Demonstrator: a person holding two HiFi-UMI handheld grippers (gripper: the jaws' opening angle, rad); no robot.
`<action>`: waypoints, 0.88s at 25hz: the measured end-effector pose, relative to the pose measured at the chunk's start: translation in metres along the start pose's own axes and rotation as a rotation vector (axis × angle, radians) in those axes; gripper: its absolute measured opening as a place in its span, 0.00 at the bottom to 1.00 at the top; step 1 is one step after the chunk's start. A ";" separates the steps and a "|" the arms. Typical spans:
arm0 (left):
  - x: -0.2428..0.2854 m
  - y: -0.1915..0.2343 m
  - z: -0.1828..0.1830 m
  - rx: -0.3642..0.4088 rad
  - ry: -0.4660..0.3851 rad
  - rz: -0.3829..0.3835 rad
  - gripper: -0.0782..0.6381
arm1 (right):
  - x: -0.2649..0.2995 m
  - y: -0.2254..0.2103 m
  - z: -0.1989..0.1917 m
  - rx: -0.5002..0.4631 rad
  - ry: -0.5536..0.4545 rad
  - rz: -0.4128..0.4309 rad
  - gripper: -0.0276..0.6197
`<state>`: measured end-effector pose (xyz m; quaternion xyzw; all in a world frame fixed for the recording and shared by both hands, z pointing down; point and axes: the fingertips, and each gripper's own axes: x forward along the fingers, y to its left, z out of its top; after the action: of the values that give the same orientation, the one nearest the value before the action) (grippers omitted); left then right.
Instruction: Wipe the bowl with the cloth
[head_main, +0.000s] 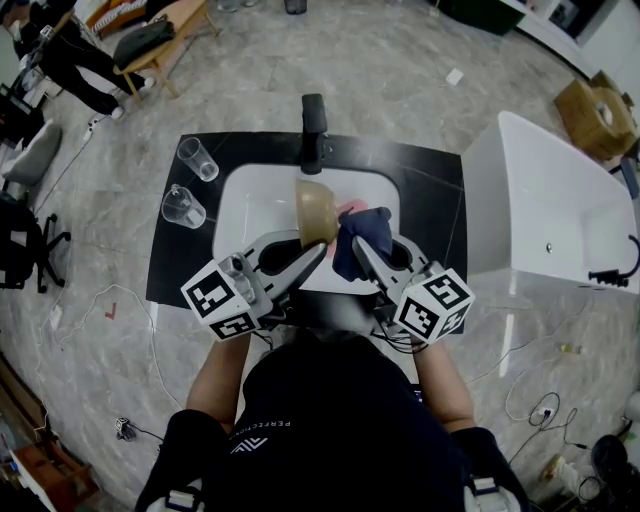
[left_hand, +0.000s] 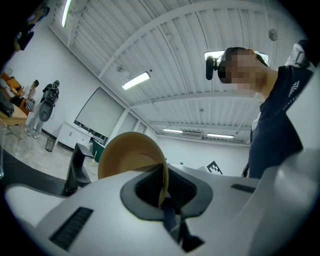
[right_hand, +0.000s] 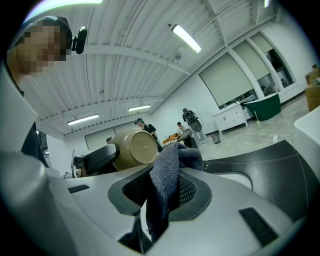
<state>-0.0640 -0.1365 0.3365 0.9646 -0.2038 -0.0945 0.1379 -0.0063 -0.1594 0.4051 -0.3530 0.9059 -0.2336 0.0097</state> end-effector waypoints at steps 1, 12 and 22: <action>0.000 0.003 -0.002 0.004 0.006 0.019 0.13 | 0.000 0.000 0.000 0.001 0.000 0.000 0.19; -0.003 0.032 -0.025 0.047 0.127 0.215 0.13 | 0.001 0.002 -0.003 0.006 0.010 0.001 0.19; -0.010 0.057 -0.050 0.108 0.271 0.383 0.13 | 0.002 0.002 -0.005 0.002 0.023 -0.004 0.19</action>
<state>-0.0816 -0.1710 0.4023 0.9182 -0.3675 0.0749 0.1275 -0.0099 -0.1579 0.4089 -0.3520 0.9051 -0.2384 -0.0009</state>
